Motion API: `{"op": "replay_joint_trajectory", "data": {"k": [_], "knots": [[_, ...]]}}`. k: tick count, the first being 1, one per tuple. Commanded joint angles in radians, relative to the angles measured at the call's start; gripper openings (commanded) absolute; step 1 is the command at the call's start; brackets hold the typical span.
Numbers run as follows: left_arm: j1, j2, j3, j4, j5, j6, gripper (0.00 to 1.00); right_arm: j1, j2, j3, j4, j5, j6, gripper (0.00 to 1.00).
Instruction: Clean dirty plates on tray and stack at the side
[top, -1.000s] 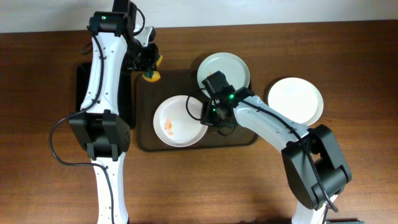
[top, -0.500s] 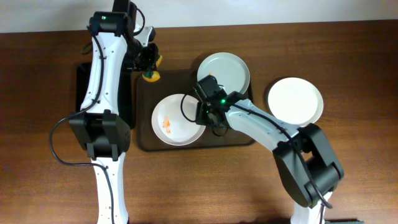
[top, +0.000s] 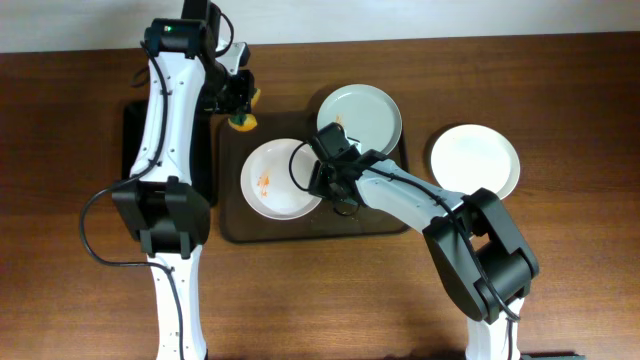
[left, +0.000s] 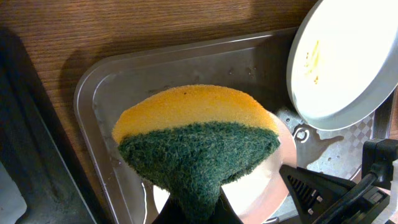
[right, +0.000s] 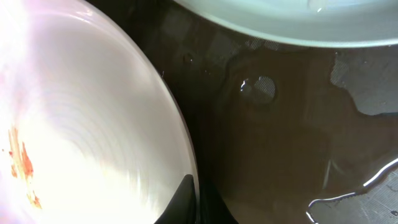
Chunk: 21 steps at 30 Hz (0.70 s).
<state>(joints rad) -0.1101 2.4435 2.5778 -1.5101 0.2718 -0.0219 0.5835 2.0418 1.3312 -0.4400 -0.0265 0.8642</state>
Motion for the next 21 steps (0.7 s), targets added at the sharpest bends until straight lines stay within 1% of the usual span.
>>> {"op": "replay_joint_trajectory", "data": {"k": [1, 3, 4, 5, 7, 10, 15, 17, 19, 20, 21], "knots": [[-0.040, -0.020, -0.035, 0.003, -0.011, 0.015, 0.01, 0.000, 0.026, -0.002, 0.004, 0.039, 0.035, 0.04], [-0.063, -0.020, -0.103, 0.007, -0.015, 0.015, 0.01, 0.000, 0.026, -0.002, 0.004, 0.036, 0.035, 0.04], [-0.077, -0.020, -0.169, 0.018, -0.035, 0.000, 0.01, 0.000, 0.026, -0.002, 0.004, 0.035, 0.035, 0.04], [-0.087, -0.020, -0.243, 0.040, -0.060, -0.042, 0.01, -0.001, 0.026, -0.002, 0.005, 0.034, 0.035, 0.04], [-0.091, -0.020, -0.359, 0.098, -0.049, -0.080, 0.01, -0.003, 0.026, -0.002, 0.011, 0.016, 0.035, 0.04], [-0.092, -0.020, -0.497, 0.171, -0.018, -0.082, 0.01, -0.003, 0.026, -0.002, 0.012, 0.012, 0.035, 0.04], [-0.113, -0.020, -0.611, 0.190, -0.025, -0.056, 0.01, -0.003, 0.026, -0.002, 0.013, 0.012, 0.031, 0.04], [-0.111, -0.020, -0.647, 0.129, -0.002, -0.055, 0.01, -0.003, 0.026, -0.002, 0.012, 0.012, 0.026, 0.04], [-0.109, -0.020, -0.647, 0.059, -0.004, -0.003, 0.01, -0.003, 0.026, -0.002, 0.012, 0.012, 0.027, 0.04], [-0.109, -0.020, -0.647, 0.046, -0.011, 0.013, 0.01, -0.003, 0.026, -0.002, 0.012, 0.012, 0.027, 0.04], [-0.104, -0.020, -0.647, 0.066, -0.029, 0.011, 0.01, -0.003, 0.026, -0.002, 0.012, 0.012, 0.027, 0.04]]}}
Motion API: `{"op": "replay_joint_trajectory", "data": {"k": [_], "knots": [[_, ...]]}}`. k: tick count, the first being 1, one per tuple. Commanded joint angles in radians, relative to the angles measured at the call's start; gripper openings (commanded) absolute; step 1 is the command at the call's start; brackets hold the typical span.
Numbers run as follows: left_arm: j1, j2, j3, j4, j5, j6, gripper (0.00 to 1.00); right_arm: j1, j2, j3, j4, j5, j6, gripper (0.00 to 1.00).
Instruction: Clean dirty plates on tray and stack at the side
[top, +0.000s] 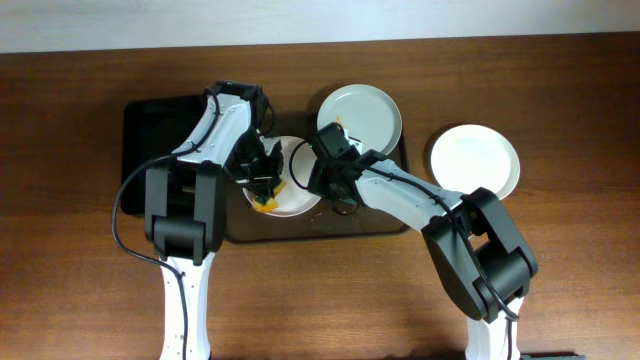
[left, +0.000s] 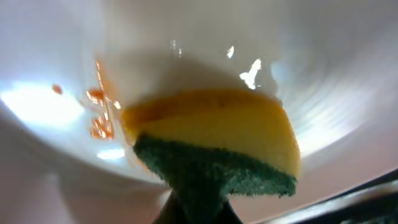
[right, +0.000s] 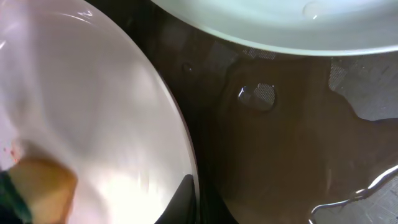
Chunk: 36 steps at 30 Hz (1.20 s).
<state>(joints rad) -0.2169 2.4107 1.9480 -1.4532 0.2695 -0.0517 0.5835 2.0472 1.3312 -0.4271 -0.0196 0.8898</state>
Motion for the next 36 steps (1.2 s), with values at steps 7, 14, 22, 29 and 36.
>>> {"op": "replay_joint_trajectory", "data": {"k": [7, 14, 22, 29, 36], "knots": [[0.012, 0.013, -0.018, 0.245, -0.320, -0.307, 0.01, -0.003, 0.021, -0.002, -0.002, 0.005, -0.002, 0.04], [-0.033, 0.013, -0.018, 0.154, -0.309, -0.270, 0.01, -0.003, 0.021, -0.002, -0.002, 0.005, -0.013, 0.04], [-0.056, 0.013, -0.018, -0.028, -0.122, -0.035, 0.01, -0.003, 0.021, -0.002, -0.002, -0.003, -0.014, 0.04], [-0.051, 0.013, -0.018, 0.210, 0.030, -0.024, 0.00, -0.003, 0.021, -0.002, -0.003, -0.006, -0.018, 0.04], [-0.029, 0.013, -0.018, 0.320, -0.423, -0.224, 0.01, -0.003, 0.021, -0.002, -0.003, -0.006, -0.018, 0.04]]}}
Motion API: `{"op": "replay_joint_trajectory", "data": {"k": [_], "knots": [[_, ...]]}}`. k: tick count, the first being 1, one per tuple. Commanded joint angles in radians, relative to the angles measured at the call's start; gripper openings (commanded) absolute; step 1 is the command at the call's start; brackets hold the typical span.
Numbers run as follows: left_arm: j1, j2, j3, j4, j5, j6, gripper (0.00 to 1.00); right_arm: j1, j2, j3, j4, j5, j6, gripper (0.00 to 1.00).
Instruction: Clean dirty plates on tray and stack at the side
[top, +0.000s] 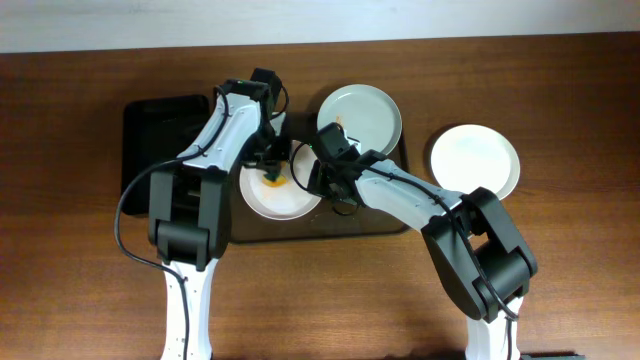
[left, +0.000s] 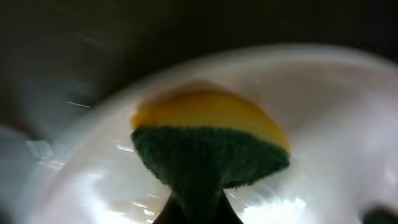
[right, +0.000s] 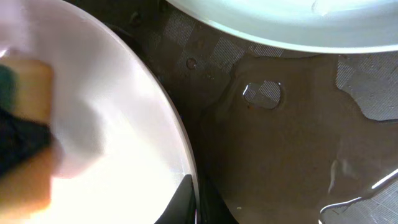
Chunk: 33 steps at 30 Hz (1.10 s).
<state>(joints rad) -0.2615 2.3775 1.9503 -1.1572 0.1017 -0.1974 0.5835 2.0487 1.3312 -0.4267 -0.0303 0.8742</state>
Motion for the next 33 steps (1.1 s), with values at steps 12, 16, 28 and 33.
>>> {"op": "replay_joint_trajectory", "data": {"k": [12, 16, 28, 33], "knots": [[0.027, 0.046, -0.154, -0.004, 0.154, 0.119, 0.00, -0.095, 0.019, -0.064, 0.071, -0.310, -0.103, 0.04], [0.028, 0.046, -0.166, -0.045, 0.305, 0.260, 0.01, -0.132, 0.019, -0.119, 0.163, -0.393, -0.108, 0.04], [-0.002, 0.046, -0.166, 0.264, 0.129, -0.053, 0.01, -0.130, 0.019, -0.119, 0.167, -0.393, -0.111, 0.04], [0.034, 0.046, -0.166, 0.173, -0.282, -0.237, 0.01, -0.130, 0.019, -0.119, 0.166, -0.393, -0.111, 0.04]]}}
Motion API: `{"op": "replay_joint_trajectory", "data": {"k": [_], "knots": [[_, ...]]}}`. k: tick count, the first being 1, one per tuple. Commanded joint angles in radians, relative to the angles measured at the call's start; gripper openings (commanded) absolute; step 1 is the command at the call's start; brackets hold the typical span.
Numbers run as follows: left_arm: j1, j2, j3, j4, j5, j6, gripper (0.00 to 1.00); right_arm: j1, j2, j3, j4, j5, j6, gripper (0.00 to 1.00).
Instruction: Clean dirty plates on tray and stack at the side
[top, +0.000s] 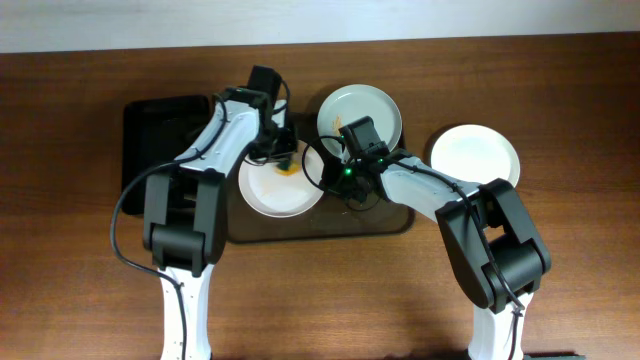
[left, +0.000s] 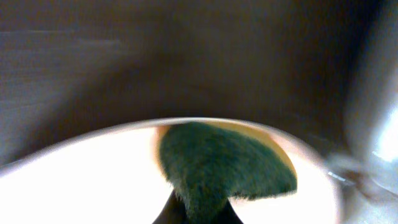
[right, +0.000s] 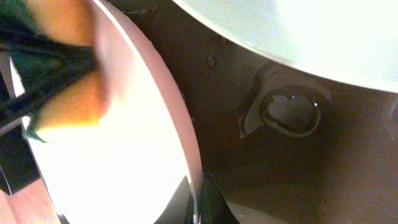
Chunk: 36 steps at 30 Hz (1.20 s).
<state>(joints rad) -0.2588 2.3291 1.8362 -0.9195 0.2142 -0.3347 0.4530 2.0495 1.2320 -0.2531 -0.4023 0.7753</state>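
A white plate lies at the left of the dark tray. My left gripper is shut on a yellow and green sponge that presses on the plate's far right part. My right gripper is shut on the plate's right rim. A second pale plate rests at the tray's back right, with a small orange smear near its left edge. A clean white plate sits on the table to the right of the tray.
A black tray lies on the table left of the dark tray, under my left arm. A round fitting shows in the tray floor between the two plates. Wet patches lie on the tray floor.
The sponge has moved from the plate's middle toward its far right edge. My right wrist has shifted right and turned, still holding the rim.
My left gripper held the sponge over the tray's back left corner while the right gripper pinched the rim of a plate with orange smears. Then the sponge lay on the plate's near part, then its middle, and now its far right; the smears no longer show.
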Motion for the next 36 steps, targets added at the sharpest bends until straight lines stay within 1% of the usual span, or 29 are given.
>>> {"op": "replay_joint_trajectory", "data": {"k": [1, 2, 3, 4, 5, 6, 7, 9, 10, 12, 14, 16, 19, 25, 28, 30, 32, 33, 34, 36], "knots": [[0.031, 0.094, -0.052, -0.117, -0.473, -0.122, 0.01, 0.000, 0.018, -0.020, -0.008, -0.021, -0.012, 0.04], [0.030, 0.094, -0.052, -0.173, -0.542, -0.148, 0.00, 0.000, 0.018, -0.020, -0.008, -0.021, -0.012, 0.04], [0.030, 0.094, -0.052, -0.217, -0.566, -0.144, 0.01, 0.000, 0.018, -0.020, -0.008, -0.021, -0.012, 0.04], [0.030, 0.094, -0.052, -0.277, -0.533, -0.089, 0.01, 0.000, 0.018, -0.020, -0.008, -0.021, -0.012, 0.04], [0.030, 0.094, -0.052, -0.298, -0.462, -0.024, 0.01, 0.000, 0.018, -0.020, -0.007, -0.021, -0.012, 0.04], [0.029, 0.094, -0.052, -0.315, -0.357, 0.076, 0.01, 0.000, 0.018, -0.020, -0.007, -0.021, -0.012, 0.04], [0.026, 0.094, -0.052, -0.331, -0.188, 0.191, 0.00, 0.000, 0.018, -0.020, -0.007, -0.021, -0.012, 0.04], [0.023, 0.094, -0.052, -0.354, -0.021, 0.309, 0.01, 0.000, 0.018, -0.020, -0.007, -0.021, -0.012, 0.04], [0.023, 0.094, -0.052, -0.372, 0.039, 0.356, 0.00, 0.000, 0.018, -0.020, -0.007, -0.021, -0.012, 0.04], [0.023, 0.094, -0.052, -0.426, 0.107, 0.423, 0.01, 0.000, 0.018, -0.020, -0.007, -0.021, -0.012, 0.04], [0.023, 0.094, -0.052, -0.496, 0.150, 0.491, 0.00, 0.000, 0.018, -0.020, -0.006, -0.020, -0.012, 0.04], [0.024, 0.094, -0.052, -0.529, 0.150, 0.521, 0.01, 0.000, 0.018, -0.020, -0.003, -0.020, -0.012, 0.04], [0.024, 0.094, -0.052, -0.520, 0.184, 0.541, 0.01, 0.000, 0.018, -0.020, -0.004, -0.021, -0.012, 0.04], [0.023, 0.094, -0.052, -0.328, 0.325, 0.550, 0.00, 0.000, 0.018, -0.020, -0.004, -0.021, -0.012, 0.04], [0.025, 0.094, -0.052, -0.304, 0.320, 0.541, 0.01, 0.000, 0.018, -0.020, -0.004, -0.021, -0.012, 0.04], [0.029, 0.094, -0.052, -0.331, 0.286, 0.537, 0.01, 0.000, 0.018, -0.020, -0.004, -0.021, -0.012, 0.04], [0.035, 0.094, -0.052, -0.415, 0.153, 0.537, 0.00, 0.000, 0.018, -0.020, -0.004, -0.021, -0.012, 0.04], [0.040, 0.094, -0.052, -0.455, 0.033, 0.512, 0.01, 0.000, 0.018, -0.020, -0.004, -0.021, -0.012, 0.04], [0.043, 0.094, -0.052, -0.455, -0.059, 0.441, 0.01, 0.000, 0.018, -0.020, -0.004, -0.021, -0.012, 0.04], [0.048, 0.094, -0.052, -0.430, -0.173, 0.322, 0.01, 0.000, 0.018, -0.020, -0.004, -0.021, -0.012, 0.04]]}}
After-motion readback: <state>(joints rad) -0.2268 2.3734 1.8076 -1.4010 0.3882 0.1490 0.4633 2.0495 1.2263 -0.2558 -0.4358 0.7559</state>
